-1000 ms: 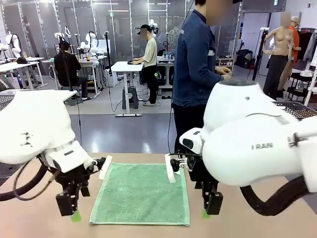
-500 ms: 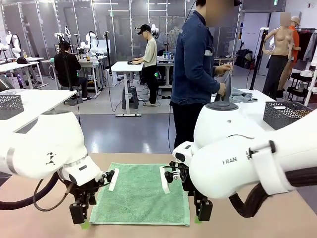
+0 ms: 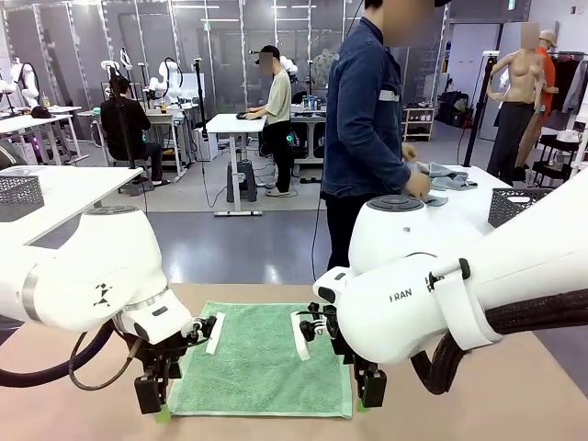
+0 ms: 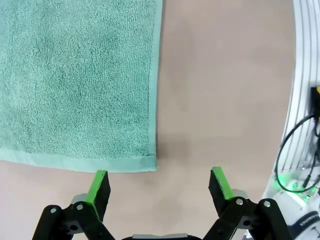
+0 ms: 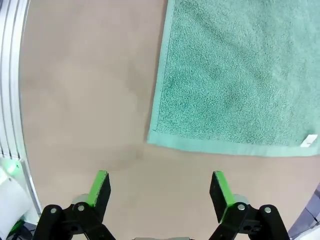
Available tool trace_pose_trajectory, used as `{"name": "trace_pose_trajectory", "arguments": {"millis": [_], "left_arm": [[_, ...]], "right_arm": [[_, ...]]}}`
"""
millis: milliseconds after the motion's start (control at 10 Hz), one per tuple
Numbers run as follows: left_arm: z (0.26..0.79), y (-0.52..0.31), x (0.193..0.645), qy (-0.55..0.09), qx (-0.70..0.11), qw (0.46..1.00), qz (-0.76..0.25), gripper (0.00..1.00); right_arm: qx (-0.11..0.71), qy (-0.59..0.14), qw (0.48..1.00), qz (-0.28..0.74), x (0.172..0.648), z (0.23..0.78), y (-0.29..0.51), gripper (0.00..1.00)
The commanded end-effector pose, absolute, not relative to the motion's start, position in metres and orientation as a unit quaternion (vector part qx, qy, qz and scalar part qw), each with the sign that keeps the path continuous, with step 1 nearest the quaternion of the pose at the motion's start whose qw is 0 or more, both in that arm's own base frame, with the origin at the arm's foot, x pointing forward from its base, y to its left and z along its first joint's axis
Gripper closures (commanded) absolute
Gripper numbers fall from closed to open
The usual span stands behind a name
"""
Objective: Fold the towels and place them in the basket.
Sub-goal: When a person lays out a Towel with hook on the table, fold it in half twice.
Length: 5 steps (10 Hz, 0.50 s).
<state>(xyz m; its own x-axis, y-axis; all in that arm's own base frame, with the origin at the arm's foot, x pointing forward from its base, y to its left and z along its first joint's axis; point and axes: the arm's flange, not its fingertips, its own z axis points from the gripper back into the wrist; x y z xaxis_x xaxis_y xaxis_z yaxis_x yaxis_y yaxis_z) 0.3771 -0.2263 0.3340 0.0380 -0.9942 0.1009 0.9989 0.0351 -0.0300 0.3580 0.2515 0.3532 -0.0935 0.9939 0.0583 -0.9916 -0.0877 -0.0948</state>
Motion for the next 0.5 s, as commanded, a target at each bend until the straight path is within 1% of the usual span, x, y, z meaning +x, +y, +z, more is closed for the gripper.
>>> {"name": "trace_pose_trajectory", "arguments": {"millis": [0,100,200,300,400], "left_arm": [[0.332,-0.227,0.375,-0.025,-0.047,0.717,-0.695,0.0],[0.334,-0.226,0.377,-0.026,-0.046,0.719,-0.693,0.0],[0.331,-0.226,0.386,-0.037,-0.041,0.72,-0.692,0.0],[0.325,-0.226,0.391,-0.042,-0.053,0.719,-0.692,0.0],[0.32,-0.229,0.394,-0.033,-0.038,0.723,-0.689,0.0]], "right_arm": [[-0.008,-0.055,0.671,0.739,0.353,0.352,0.25,0.0],[-0.01,-0.055,0.673,0.737,0.358,0.353,0.252,0.0],[0.011,-0.051,0.68,0.732,0.369,0.342,0.256,0.0],[0.022,-0.052,0.693,0.719,0.376,0.331,0.259,0.0],[0.022,-0.055,0.704,0.708,0.379,0.327,0.261,0.0]]}}
